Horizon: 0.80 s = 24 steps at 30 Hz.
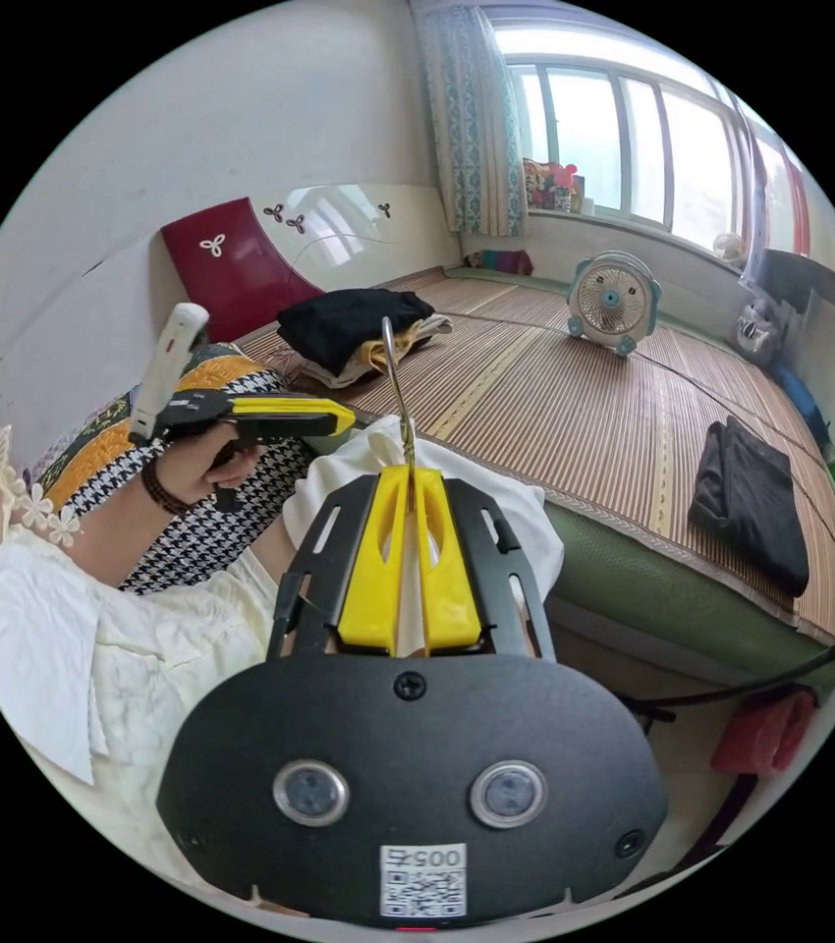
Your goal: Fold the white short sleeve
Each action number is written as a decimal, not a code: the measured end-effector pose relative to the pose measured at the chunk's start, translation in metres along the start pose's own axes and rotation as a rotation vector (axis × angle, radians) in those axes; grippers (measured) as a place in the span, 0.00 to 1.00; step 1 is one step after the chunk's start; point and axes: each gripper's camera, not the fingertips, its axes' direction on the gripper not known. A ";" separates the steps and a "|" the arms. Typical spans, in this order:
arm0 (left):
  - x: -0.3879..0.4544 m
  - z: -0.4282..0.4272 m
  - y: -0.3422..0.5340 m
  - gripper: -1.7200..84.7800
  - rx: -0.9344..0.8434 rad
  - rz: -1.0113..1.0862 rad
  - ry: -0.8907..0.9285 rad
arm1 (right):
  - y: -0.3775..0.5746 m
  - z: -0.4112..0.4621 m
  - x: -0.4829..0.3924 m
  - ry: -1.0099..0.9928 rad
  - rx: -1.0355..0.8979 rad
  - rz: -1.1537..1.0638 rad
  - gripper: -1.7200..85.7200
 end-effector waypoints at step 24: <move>0.040 -0.079 -0.012 0.05 0.239 0.139 0.419 | -0.003 0.024 -0.034 0.071 0.015 -0.027 0.01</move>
